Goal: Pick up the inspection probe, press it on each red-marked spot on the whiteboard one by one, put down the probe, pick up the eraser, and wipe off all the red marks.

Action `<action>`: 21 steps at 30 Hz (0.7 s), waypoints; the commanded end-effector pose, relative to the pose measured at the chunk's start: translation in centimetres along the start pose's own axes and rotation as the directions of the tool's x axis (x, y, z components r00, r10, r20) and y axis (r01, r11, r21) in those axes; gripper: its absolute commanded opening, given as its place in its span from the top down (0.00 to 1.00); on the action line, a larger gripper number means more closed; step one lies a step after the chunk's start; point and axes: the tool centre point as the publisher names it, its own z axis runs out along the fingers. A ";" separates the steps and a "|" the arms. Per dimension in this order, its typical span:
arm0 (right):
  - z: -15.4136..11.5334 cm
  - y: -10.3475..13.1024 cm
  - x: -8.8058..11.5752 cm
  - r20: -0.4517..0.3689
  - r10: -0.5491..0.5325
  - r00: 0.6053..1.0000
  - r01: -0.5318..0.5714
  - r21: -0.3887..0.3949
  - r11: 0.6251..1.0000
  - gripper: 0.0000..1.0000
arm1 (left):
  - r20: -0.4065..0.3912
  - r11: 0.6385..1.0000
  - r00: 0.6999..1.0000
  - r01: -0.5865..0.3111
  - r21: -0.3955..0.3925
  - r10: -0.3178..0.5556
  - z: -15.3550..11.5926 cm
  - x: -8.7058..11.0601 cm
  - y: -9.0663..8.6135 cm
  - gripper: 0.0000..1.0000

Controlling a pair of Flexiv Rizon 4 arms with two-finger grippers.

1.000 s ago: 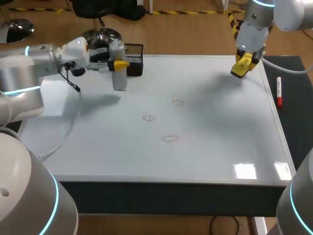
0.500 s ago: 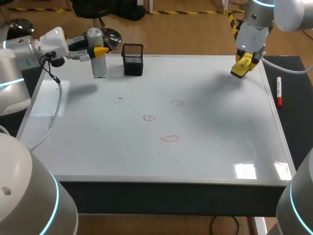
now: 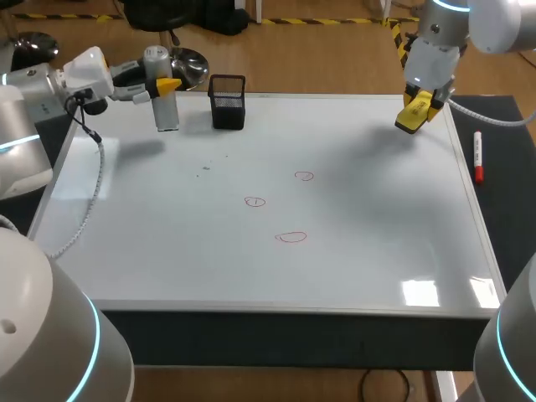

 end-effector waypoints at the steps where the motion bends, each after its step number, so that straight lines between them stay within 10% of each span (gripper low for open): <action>1: -0.1 -0.1 0.0 -0.003 -0.001 1.000 0.001 0.001 1.000 1.00 | 0.005 1.000 1.000 -0.002 0.000 0.002 0.1 0.1 -0.1 1.00; 21: -0.7 3.1 -1.4 -0.016 -0.094 0.995 0.094 0.010 0.996 1.00 | 0.005 1.000 1.000 -0.002 0.000 0.002 0.1 0.1 -0.1 1.00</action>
